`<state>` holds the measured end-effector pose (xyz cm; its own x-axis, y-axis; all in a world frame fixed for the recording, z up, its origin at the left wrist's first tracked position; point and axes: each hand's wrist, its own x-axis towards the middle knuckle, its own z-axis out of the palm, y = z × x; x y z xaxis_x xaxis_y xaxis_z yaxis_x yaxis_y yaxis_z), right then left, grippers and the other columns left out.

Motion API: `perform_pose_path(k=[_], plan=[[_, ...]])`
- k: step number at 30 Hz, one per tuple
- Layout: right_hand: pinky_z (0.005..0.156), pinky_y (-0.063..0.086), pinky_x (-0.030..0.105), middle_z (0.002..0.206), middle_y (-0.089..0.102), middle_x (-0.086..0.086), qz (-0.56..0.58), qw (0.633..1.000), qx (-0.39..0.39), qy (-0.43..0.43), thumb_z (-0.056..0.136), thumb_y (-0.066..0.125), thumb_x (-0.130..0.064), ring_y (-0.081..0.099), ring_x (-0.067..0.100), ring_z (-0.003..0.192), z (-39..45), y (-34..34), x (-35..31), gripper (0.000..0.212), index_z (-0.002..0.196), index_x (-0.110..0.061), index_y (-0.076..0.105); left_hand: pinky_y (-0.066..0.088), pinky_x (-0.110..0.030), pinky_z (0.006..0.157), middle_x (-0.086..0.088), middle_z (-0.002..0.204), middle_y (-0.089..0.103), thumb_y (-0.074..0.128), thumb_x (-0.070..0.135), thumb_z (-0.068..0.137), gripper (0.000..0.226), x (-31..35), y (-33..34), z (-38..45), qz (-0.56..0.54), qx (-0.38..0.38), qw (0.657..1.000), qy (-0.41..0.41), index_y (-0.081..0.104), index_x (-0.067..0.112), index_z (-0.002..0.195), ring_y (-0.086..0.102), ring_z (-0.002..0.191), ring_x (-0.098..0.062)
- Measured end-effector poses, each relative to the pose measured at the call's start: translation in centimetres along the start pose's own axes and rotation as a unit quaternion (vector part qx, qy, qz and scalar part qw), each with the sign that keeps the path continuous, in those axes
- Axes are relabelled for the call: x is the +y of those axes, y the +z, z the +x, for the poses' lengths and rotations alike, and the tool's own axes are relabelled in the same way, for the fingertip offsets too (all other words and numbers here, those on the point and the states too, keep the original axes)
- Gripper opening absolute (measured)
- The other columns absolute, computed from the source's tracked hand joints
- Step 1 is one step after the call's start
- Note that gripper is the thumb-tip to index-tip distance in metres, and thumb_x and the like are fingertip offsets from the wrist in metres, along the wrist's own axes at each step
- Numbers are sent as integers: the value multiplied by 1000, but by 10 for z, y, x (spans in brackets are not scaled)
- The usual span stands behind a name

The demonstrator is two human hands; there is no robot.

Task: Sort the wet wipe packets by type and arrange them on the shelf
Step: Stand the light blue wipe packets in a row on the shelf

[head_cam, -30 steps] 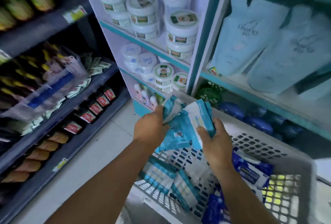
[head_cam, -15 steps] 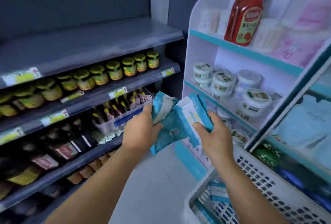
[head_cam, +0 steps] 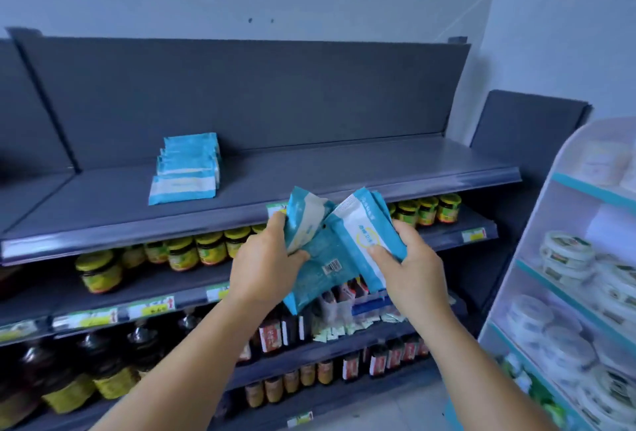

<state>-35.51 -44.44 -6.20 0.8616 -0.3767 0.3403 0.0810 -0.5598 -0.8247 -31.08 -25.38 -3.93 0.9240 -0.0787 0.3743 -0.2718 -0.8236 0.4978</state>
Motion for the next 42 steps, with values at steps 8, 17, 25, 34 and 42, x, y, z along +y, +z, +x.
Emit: perform_pose_path(k=[8, 17, 25, 34, 42], plan=[[67, 39, 27, 95, 64, -12, 3, 990, -92, -103, 87, 63, -25, 56, 13, 81, 43, 87, -73, 30, 117, -32, 59, 46, -36, 60, 1, 83, 59, 66, 35, 82, 34, -80, -64, 30, 18, 66, 993, -92, 37, 21, 91, 55, 74, -26], [68, 39, 27, 96, 64, -7, -17, 968, -177, -176, 86, 61, -21, 56, 17, 87, 130, 182, -128, 28, 113, -29, 58, 50, -38, 67, 2, 84, 58, 67, 34, 81, 32, -152, -111, 90, 62, 121, 975, -173, 40, 21, 93, 57, 77, -26], [69, 43, 28, 100, 62, -12, -110, 931, -290, -192, 78, 69, -22, 56, 14, 89, 202, 266, -153, 26, 99, -31, 57, 45, -34, 59, 2, 78, 56, 69, 32, 78, 33, -209, -141, 117, 100, 162, 950, -249, 40, 19, 87, 56, 71, -24], [74, 45, 24, 128, 57, -7, -149, 897, -374, -183, 78, 71, -27, 57, 13, 101, 216, 344, -166, 48, 124, -28, 59, 48, -33, 61, 5, 80, 56, 69, 32, 78, 32, -252, -155, 131, 82, 123, 958, -246, 42, 20, 89, 56, 71, -18], [104, 28, 33, 132, 50, -13, -202, 918, -248, -232, 88, 58, -48, 37, 17, 127, 209, 345, -167, 45, 130, -33, 51, 54, -38, 65, 6, 84, 58, 69, 31, 78, 31, -265, -159, 159, 38, 74, 978, -193, 44, 21, 92, 59, 75, -19]])
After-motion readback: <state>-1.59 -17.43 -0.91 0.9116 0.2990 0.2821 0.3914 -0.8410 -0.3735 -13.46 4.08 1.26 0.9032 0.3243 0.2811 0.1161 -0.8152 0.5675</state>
